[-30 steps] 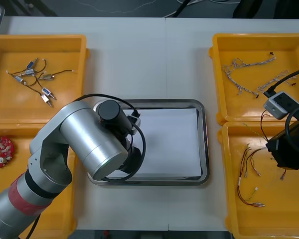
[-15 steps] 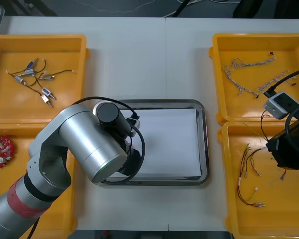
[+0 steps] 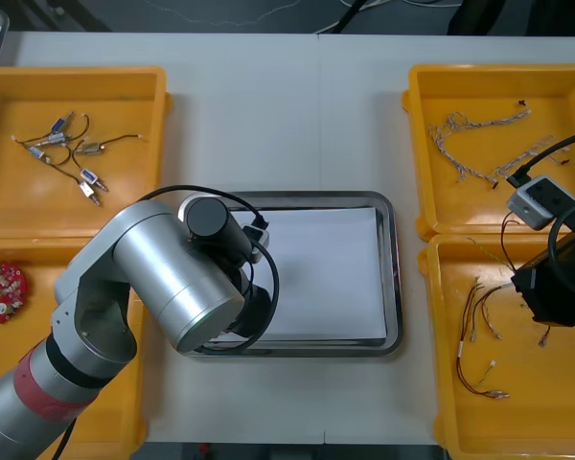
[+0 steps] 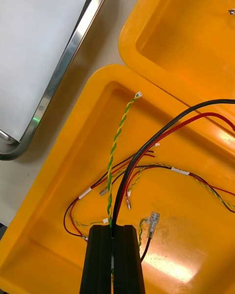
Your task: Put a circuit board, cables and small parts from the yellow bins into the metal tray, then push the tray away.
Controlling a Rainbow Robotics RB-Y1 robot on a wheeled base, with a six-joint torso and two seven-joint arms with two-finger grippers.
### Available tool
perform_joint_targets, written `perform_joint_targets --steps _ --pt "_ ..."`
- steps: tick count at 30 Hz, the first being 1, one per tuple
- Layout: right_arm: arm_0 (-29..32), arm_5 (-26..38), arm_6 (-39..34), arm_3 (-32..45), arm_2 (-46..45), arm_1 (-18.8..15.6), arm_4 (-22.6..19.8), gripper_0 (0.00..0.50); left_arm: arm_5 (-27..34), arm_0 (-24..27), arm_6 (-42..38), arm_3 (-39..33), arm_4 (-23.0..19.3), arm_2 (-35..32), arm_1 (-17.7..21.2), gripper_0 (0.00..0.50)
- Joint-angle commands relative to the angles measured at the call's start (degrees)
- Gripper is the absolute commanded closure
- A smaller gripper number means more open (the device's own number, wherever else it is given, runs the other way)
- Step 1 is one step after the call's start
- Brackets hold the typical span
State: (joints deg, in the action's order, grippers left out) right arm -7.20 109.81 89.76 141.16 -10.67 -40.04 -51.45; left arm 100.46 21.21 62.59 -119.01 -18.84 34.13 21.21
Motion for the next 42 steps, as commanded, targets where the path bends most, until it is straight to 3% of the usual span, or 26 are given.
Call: perform_joint_targets --steps 1,14,18,28,35,42 --pt "-1.1 0.2 -1.9 1.8 0.3 -1.9 -0.5 0.500 0.3 1.5 4.7 -3.3 -1.8 -1.2 0.4 0.028" --pt "-1.1 0.2 -1.9 1.8 0.3 -1.9 -0.5 0.500 9.5 8.7 3.5 -7.2 -8.4 -9.1 1.0 0.028" --pt "-1.1 0.2 -1.9 1.8 0.3 -1.9 -0.5 0.500 9.5 10.6 3.6 -7.2 -11.3 -13.4 2.7 0.029" --pt "-1.1 0.2 -1.2 1.2 2.0 -2.0 -0.7 0.500 9.5 9.9 4.6 -7.2 -14.6 -23.1 9.0 0.028" --pt "-6.7 0.2 -1.0 1.1 10.9 -2.1 1.9 0.500 9.5 8.1 5.7 -6.9 -15.3 -30.8 12.5 0.029" --pt "-14.4 0.2 -0.8 1.1 22.3 -2.1 3.8 0.500 9.5 8.1 7.1 -2.2 -15.2 -39.1 14.6 0.019"
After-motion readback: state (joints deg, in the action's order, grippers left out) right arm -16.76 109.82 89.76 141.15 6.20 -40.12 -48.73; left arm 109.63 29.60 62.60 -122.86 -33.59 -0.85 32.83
